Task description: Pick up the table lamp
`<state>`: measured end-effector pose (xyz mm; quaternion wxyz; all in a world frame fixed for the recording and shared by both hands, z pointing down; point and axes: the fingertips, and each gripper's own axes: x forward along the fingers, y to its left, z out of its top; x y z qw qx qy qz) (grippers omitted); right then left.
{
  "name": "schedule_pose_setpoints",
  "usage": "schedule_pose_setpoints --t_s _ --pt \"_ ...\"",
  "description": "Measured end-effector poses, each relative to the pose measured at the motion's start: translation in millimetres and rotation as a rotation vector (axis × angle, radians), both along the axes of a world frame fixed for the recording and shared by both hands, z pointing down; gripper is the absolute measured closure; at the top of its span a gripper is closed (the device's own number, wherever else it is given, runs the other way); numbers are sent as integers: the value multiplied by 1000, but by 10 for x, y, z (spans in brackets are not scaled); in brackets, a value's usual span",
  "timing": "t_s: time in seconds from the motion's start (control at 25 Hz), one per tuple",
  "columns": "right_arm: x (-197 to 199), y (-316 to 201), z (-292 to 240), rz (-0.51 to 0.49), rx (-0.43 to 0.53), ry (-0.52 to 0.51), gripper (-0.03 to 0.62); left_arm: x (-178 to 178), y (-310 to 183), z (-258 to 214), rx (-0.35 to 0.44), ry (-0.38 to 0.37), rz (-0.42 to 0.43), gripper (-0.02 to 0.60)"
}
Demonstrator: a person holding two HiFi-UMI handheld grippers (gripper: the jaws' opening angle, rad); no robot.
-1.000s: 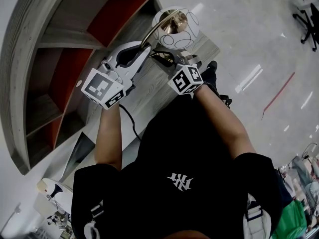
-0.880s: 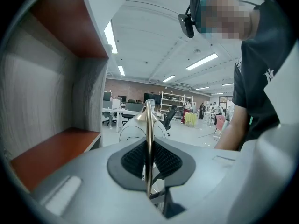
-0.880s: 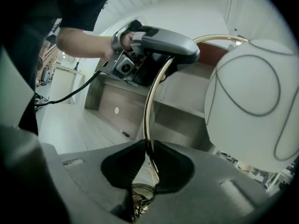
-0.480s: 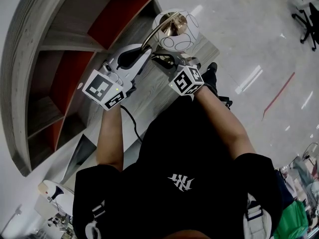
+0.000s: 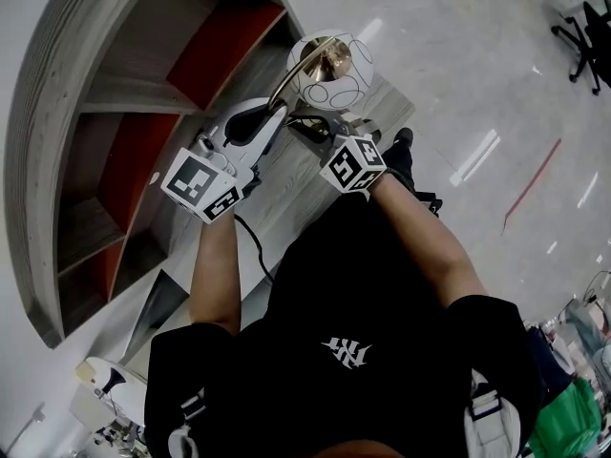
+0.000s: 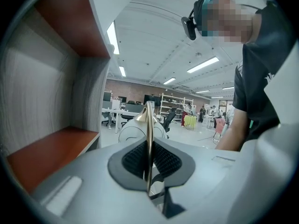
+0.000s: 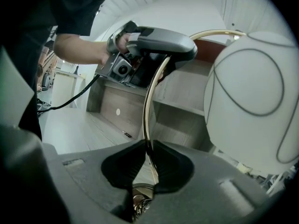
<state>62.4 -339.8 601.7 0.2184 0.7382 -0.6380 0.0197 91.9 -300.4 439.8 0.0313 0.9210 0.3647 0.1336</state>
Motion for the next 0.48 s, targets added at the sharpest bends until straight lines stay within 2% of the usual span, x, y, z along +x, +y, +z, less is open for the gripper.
schedule_pose_setpoints --t_s 0.48 --pt "-47 3 -56 -3 8 30 548 0 62 -75 -21 62 -13 565"
